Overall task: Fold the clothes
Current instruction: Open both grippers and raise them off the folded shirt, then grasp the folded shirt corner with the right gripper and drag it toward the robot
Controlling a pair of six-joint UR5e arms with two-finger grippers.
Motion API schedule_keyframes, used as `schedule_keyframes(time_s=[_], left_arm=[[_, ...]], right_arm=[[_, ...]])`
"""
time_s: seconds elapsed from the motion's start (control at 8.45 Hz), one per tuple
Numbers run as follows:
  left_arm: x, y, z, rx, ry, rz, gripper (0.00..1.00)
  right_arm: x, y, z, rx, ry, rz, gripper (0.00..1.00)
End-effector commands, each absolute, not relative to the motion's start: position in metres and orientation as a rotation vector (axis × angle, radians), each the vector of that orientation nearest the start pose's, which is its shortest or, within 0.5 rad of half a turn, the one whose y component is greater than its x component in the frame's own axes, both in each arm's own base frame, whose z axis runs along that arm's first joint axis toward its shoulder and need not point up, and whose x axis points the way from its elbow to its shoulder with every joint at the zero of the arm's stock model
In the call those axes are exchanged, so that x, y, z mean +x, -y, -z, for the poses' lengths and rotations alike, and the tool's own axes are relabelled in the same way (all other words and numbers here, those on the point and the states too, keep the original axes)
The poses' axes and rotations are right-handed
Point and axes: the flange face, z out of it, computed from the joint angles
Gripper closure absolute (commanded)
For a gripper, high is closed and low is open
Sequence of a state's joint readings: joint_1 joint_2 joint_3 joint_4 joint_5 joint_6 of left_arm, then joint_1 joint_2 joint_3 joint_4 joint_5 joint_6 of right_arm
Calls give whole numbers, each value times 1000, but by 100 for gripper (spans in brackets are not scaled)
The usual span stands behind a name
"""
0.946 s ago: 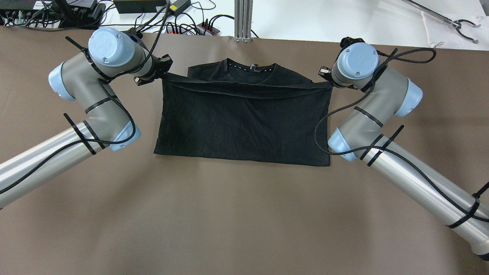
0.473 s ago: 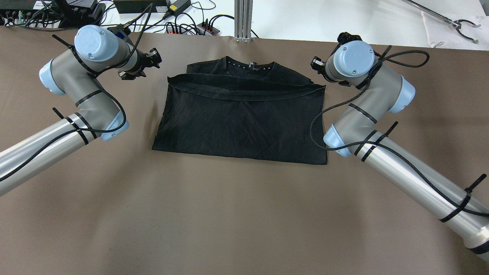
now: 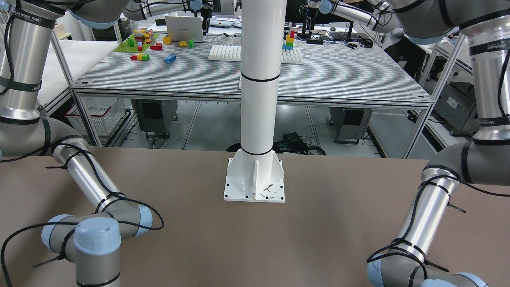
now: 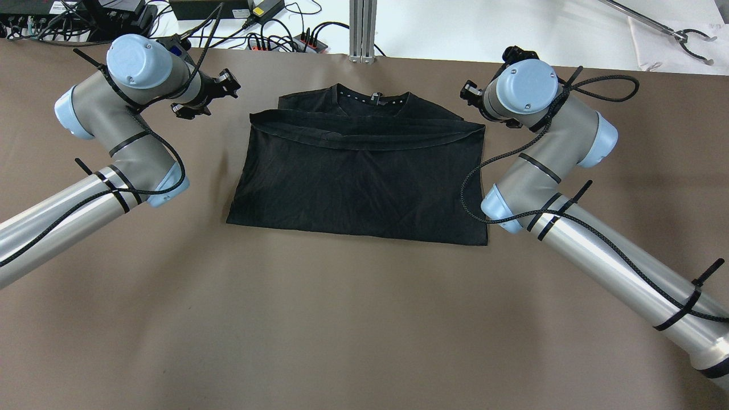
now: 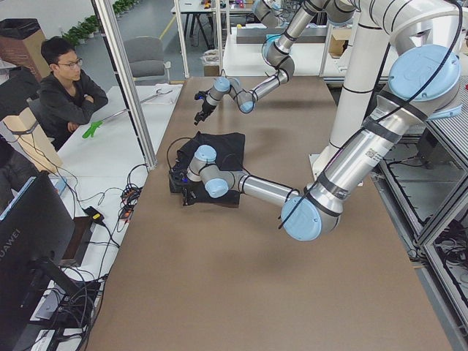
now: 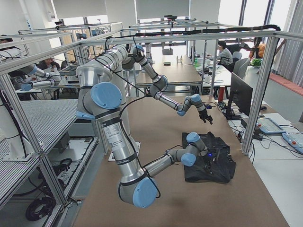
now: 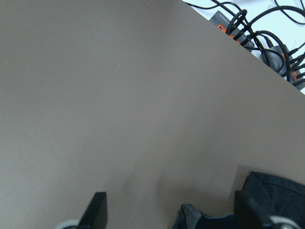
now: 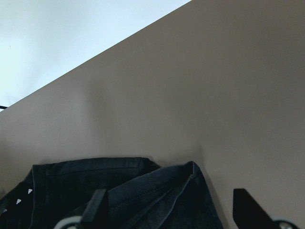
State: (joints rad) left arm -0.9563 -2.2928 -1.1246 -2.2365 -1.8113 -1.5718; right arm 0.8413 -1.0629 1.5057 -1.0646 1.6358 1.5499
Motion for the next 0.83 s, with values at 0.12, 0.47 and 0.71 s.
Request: schedule_keyframes(time_s=[0.12,0.47,0.71], left_arm=[[368,711,-344,244,-974,767,6],[367,711,-340,251,-980,772,6],[369,710,-340,252,-977,772,6]], right_arm=[[-399,492,-411,239,1041,-721,20],[-420,461,-429,179,1027,-724,42],[-423,457,-430,168,1028,-730,44]])
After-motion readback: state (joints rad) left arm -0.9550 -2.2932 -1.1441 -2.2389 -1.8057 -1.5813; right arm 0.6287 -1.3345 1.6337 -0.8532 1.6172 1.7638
